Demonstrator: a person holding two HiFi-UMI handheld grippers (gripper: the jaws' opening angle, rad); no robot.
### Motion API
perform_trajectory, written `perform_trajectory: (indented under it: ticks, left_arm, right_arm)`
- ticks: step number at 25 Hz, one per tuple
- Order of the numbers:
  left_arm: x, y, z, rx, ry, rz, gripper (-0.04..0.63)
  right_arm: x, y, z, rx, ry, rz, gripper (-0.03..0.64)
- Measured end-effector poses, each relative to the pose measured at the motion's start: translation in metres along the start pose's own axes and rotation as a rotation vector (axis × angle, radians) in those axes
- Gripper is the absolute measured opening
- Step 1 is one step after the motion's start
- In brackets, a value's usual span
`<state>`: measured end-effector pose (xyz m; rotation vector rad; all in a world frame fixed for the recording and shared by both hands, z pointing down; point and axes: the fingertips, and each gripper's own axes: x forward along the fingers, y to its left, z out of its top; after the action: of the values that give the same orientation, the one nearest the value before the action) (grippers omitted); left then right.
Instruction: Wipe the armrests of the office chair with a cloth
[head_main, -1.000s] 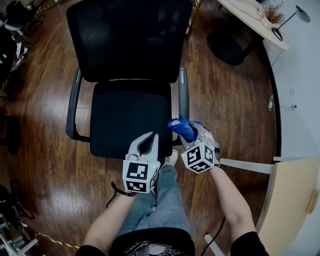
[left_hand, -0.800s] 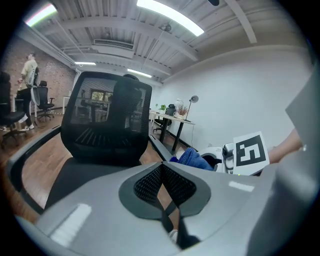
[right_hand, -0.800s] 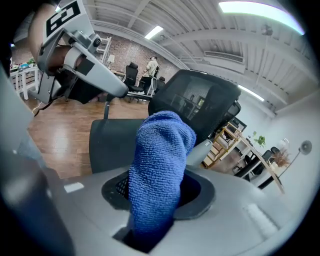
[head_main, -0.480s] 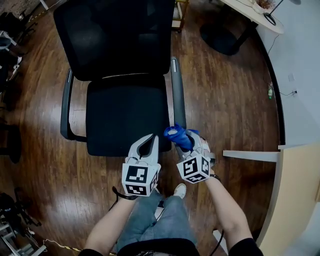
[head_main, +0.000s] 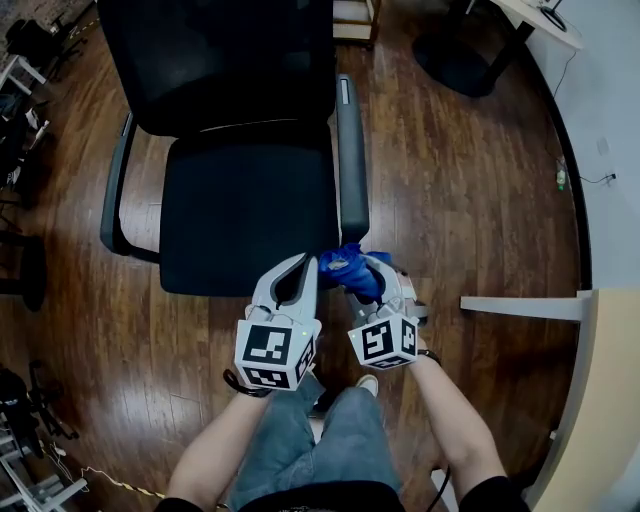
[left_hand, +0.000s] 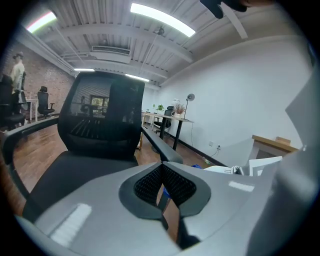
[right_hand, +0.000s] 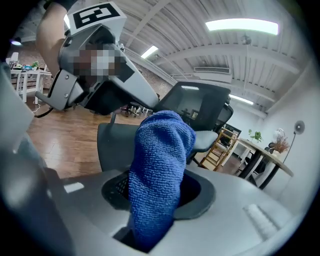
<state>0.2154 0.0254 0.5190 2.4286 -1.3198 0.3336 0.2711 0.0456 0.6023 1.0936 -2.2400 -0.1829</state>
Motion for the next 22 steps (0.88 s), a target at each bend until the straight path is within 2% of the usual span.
perform_trajectory:
  ticks: [6, 12, 16, 22]
  left_arm:
    - [0.011, -0.001, -0.057, 0.038, 0.010, 0.016, 0.003]
    - [0.012, -0.001, -0.094, 0.027, 0.039, 0.036, 0.003]
    - [0.009, -0.003, -0.087, 0.024, 0.044, 0.035, 0.003]
    - [-0.002, -0.023, -0.052, -0.002, 0.061, 0.000, 0.003]
  right_arm:
    - [0.025, 0.029, -0.051, 0.036, -0.007, 0.014, 0.141]
    - [0.036, 0.051, -0.084, 0.070, 0.012, 0.045, 0.141]
    - [0.031, 0.049, -0.078, 0.101, 0.014, 0.038, 0.141]
    - [-0.003, 0.027, -0.051, 0.222, 0.018, -0.009, 0.141]
